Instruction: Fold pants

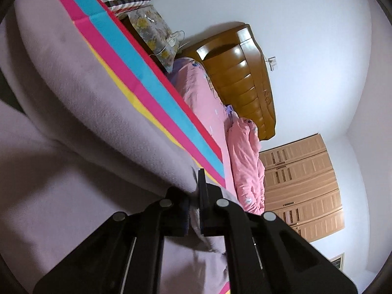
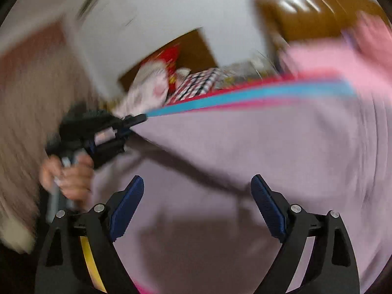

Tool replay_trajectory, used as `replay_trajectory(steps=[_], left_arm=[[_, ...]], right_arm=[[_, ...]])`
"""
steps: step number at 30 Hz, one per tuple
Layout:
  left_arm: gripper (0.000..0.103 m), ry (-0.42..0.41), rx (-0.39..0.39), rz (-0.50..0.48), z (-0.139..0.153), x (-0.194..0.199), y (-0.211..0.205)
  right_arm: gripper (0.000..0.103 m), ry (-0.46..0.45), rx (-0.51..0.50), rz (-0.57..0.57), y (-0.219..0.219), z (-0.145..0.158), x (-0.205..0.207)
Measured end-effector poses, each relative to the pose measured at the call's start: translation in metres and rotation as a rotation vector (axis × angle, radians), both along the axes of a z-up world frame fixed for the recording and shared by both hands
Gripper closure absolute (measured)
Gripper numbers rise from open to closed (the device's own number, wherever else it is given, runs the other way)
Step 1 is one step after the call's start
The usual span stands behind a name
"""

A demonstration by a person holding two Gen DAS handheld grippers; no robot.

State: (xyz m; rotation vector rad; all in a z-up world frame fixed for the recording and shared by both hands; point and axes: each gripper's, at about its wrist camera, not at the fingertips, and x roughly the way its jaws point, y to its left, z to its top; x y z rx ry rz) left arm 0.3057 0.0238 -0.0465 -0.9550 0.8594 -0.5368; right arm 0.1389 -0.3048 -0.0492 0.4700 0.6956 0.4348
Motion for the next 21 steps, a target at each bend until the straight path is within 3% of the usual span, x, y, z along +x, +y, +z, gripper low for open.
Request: replay_trajectory(steps=[4,6,8,10,12,14,18,21], left_arm=[[0.098,0.013,-0.022,0.003,0.009,0.001,0.003],[0.098,0.016,-0.024,0.005,0.009,-0.001,0.005],[0.098,0.021,-0.011,0.006,0.008,-0.007,0.007],[0.097,0.027,0.003,0.006,0.007,-0.009,0.008],[0.094,0.040,0.017,0.007,0.002,-0.011,0.012],[0.091,0.042,0.047,0.013,-0.004,-0.016,0.017],[0.073,0.040,0.124,0.044,-0.019,-0.021,0.028],[0.070,0.080,0.127,0.054,-0.040,-0.017,0.035]], right_arm=[[0.017,0.085,0.193,-0.170,-0.021,-0.027,-0.004],[0.017,0.134,0.260,-0.240,-0.030,-0.037,0.008],[0.024,0.133,0.279,-0.327,-0.038,-0.039,0.018],[0.034,0.134,0.319,-0.434,-0.050,-0.039,0.025],[0.066,0.120,0.356,-0.539,-0.063,-0.039,0.023],[0.088,0.103,0.379,-0.603,-0.076,-0.039,0.015],[0.094,0.041,0.343,-0.585,-0.081,-0.030,0.006],[0.094,0.023,0.335,-0.557,-0.077,-0.026,0.007]])
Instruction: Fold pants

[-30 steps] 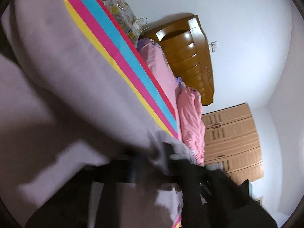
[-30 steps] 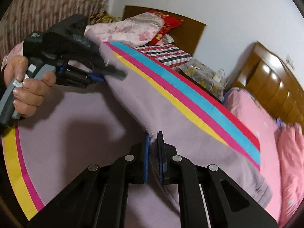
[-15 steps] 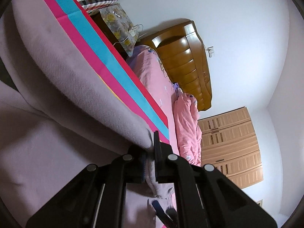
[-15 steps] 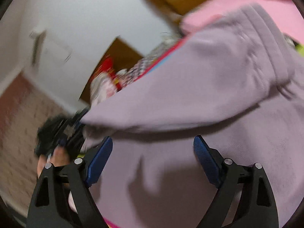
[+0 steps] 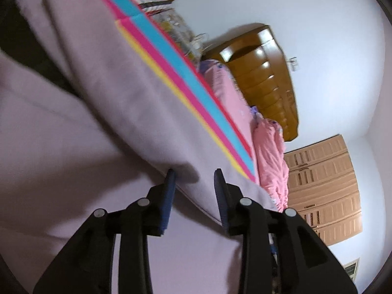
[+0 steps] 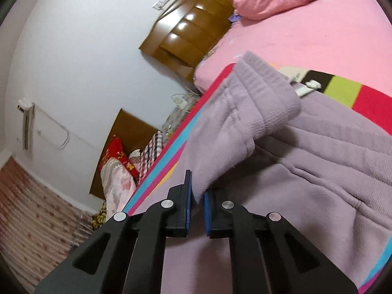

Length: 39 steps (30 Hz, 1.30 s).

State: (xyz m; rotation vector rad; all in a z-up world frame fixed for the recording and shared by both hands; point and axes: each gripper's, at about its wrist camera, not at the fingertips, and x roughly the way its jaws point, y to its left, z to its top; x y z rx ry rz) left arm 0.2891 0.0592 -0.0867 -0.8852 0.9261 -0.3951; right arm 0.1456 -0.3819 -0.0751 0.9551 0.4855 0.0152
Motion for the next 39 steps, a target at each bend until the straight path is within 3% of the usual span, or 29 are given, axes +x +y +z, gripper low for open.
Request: replay_trajectory(steps=[5,10,12,14,15,16,18,19,22,25,28,30,32,34,36,38,39], left_arm=[[0.063,0.006,-0.046,0.026,-0.016,0.001,0.013],[0.016,-0.016,-0.074,0.022,-0.001,-0.013,0.012],[0.015,-0.024,-0.063,0.002,0.002,-0.011,0.003],[0.021,-0.006,-0.017,0.013,0.000,-0.005,-0.004],[0.035,-0.010,-0.026,0.028,-0.002,0.000,-0.005],[0.058,-0.003,-0.041,0.036,-0.005,0.004,-0.003],[0.091,0.019,-0.090,0.065,-0.014,0.009,0.006],[0.097,-0.004,-0.102,0.085,-0.014,0.006,0.010],[0.098,-0.070,-0.041,0.109,0.004,-0.005,0.014],[0.098,-0.174,0.098,0.079,0.049,-0.015,-0.002],[0.098,-0.343,0.220,0.038,0.105,-0.051,-0.019],[0.098,-0.444,0.334,-0.030,0.123,-0.098,-0.031],[0.098,-0.381,0.362,-0.097,0.103,-0.120,-0.033],[0.097,-0.232,0.413,-0.162,0.054,-0.132,-0.036],[0.096,-0.109,0.370,-0.180,0.016,-0.132,-0.039],[0.096,-0.102,0.376,-0.180,0.006,-0.133,-0.042],[0.096,-0.145,0.433,-0.186,0.010,-0.135,-0.047]], right_arm=[[0.094,-0.019,0.026,0.007,-0.007,0.005,0.000],[0.094,-0.045,0.046,0.024,-0.020,0.021,-0.001],[0.094,-0.061,0.052,0.029,-0.023,0.029,-0.004],[0.094,-0.072,0.056,0.028,-0.025,0.034,-0.004],[0.094,-0.073,0.061,0.028,-0.026,0.034,-0.004],[0.094,-0.069,0.061,0.029,-0.027,0.035,-0.003],[0.094,-0.053,0.043,0.038,-0.027,0.035,-0.002],[0.094,-0.042,0.029,0.046,-0.027,0.036,-0.001],[0.094,0.020,-0.036,0.085,-0.027,0.031,0.013],[0.094,0.052,-0.136,0.164,-0.034,0.047,0.034],[0.094,-0.028,-0.189,0.220,-0.044,0.080,0.017],[0.094,-0.069,-0.269,0.262,-0.046,0.090,-0.007],[0.094,-0.032,-0.292,0.321,-0.051,0.070,-0.039],[0.094,0.074,-0.248,0.345,-0.055,0.026,-0.062],[0.094,0.162,-0.234,0.318,-0.057,-0.016,-0.079],[0.094,0.144,-0.160,0.284,-0.060,-0.035,-0.091],[0.094,0.124,-0.145,0.274,-0.061,-0.038,-0.095]])
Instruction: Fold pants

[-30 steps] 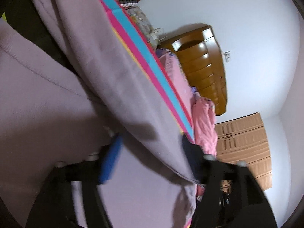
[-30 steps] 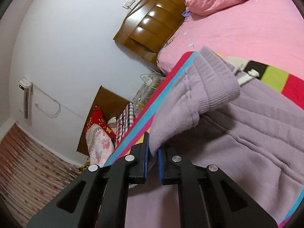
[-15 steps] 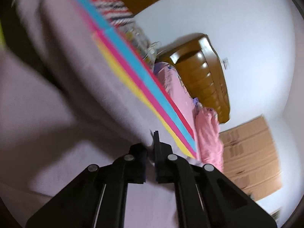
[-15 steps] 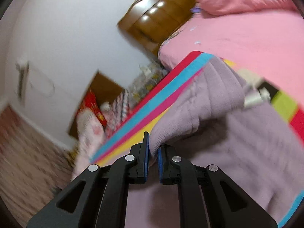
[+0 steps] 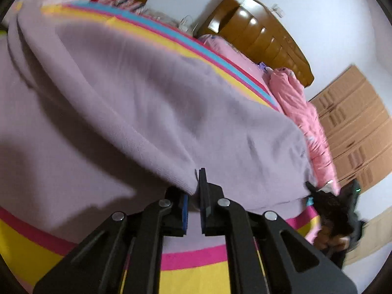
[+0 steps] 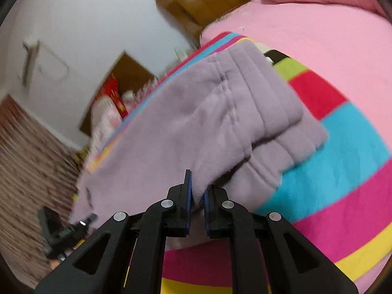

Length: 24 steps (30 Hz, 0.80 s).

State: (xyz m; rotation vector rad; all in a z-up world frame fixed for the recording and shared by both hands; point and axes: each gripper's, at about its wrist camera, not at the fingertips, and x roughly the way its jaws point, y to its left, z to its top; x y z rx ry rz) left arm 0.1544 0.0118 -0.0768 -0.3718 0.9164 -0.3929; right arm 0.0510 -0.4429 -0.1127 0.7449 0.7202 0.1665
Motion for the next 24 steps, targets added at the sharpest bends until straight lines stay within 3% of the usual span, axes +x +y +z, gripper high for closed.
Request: replay_trajectory(steps=[2,4,5,6,7,9,11,12,14,15,16,18,21,24], left_arm=[[0.095,-0.020,0.025,-0.006,0.003,-0.002,-0.002],[0.090,0.012,-0.022,0.013,-0.001,0.003,0.002],[0.084,0.027,-0.040,0.026,-0.002,0.006,0.004],[0.067,0.037,-0.057,0.048,-0.005,0.007,0.008],[0.058,0.031,-0.085,0.056,-0.007,-0.003,0.016],[0.047,0.029,-0.174,0.083,-0.008,-0.001,0.026],[0.044,0.030,-0.224,0.122,-0.010,0.002,0.036],[0.046,0.026,-0.239,0.139,-0.011,0.007,0.039],[0.062,0.030,-0.230,0.134,-0.013,0.015,0.043],[0.093,0.034,-0.226,0.119,-0.014,0.021,0.042],[0.099,0.028,-0.220,0.111,-0.013,0.023,0.040],[0.099,-0.029,-0.214,0.122,0.003,0.014,0.042],[0.099,-0.163,-0.099,0.124,0.049,-0.016,0.040],[0.099,-0.161,-0.054,0.113,0.058,-0.032,0.041]], right_arm=[[0.093,-0.007,0.002,-0.014,0.000,-0.001,-0.002],[0.091,-0.011,0.016,-0.043,-0.002,-0.003,-0.007],[0.086,-0.012,0.028,-0.055,-0.003,-0.005,-0.007],[0.082,-0.016,0.043,-0.065,-0.008,-0.009,-0.010],[0.080,-0.022,0.066,-0.082,-0.011,-0.009,-0.012],[0.069,-0.041,0.112,-0.111,-0.017,-0.013,-0.016],[0.069,-0.053,0.128,-0.115,-0.020,-0.015,-0.018],[0.069,-0.056,0.128,-0.112,-0.021,-0.016,-0.018],[0.071,-0.055,0.116,-0.112,-0.022,-0.014,-0.018],[0.076,-0.054,0.101,-0.112,-0.022,-0.013,-0.017],[0.086,-0.041,0.062,-0.118,-0.020,-0.010,-0.016],[0.090,-0.057,0.026,-0.117,-0.017,0.001,-0.017],[0.092,-0.097,-0.012,-0.086,-0.008,0.025,-0.026],[0.092,-0.075,-0.056,-0.062,-0.004,0.027,-0.037]])
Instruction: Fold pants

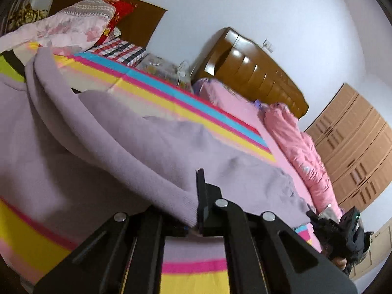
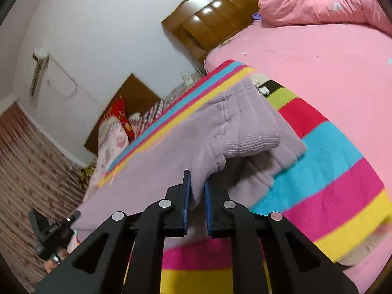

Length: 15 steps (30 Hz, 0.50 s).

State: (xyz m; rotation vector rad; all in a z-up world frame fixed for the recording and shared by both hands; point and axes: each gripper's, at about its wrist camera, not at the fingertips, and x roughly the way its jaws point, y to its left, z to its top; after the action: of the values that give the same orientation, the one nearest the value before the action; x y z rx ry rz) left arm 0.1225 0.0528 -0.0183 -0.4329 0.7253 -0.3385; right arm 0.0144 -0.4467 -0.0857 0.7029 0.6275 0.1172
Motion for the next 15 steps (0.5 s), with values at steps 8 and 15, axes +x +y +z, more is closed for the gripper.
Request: replay_trajectory(steps=[8,15], left_arm=[[0.098,0.125,0.123,-0.032,-0.064,0.013,-0.021],[0.095,0.144,0.066,-0.032,-0.071,0.011,-0.010]], right_arm=[[0.095,0.067,0.037,-0.033,-0.013,-0.036,0.001],[0.095,0.051,0.057,-0.046,-0.012,-0.036,0.001]])
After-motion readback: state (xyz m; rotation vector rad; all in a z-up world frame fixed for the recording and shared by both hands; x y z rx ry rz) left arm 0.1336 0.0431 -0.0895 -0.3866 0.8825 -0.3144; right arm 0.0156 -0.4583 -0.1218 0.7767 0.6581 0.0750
